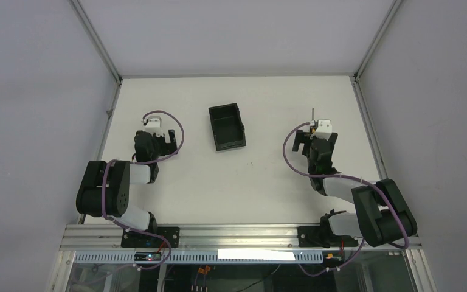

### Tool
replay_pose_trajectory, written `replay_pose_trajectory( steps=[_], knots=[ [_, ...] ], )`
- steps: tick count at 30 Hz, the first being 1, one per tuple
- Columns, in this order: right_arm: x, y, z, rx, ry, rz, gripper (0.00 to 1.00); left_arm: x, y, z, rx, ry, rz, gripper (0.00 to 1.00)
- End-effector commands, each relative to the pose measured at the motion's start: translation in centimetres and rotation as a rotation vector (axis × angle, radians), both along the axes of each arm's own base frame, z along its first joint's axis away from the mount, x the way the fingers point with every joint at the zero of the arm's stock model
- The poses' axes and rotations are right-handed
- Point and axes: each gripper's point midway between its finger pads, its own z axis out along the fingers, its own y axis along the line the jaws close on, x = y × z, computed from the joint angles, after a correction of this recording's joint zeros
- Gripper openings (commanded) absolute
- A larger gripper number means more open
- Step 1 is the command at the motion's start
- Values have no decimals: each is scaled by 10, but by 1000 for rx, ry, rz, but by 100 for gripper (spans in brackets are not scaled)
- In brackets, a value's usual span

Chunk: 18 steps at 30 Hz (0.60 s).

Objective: Put the screwdriver in the bin
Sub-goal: Pick up the screwdriver from the center of the board.

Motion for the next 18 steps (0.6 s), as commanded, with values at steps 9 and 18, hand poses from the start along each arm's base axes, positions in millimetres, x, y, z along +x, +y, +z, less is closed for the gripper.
replay_pose_trajectory(
  steps=[9,18],
  knots=[
    [13,10,14,-13,-27,28,99,4,0,14,0,-48,12,99],
    [12,1,40,-29,-24,-19,99,4,0,14,0,-48,12,99]
  ],
)
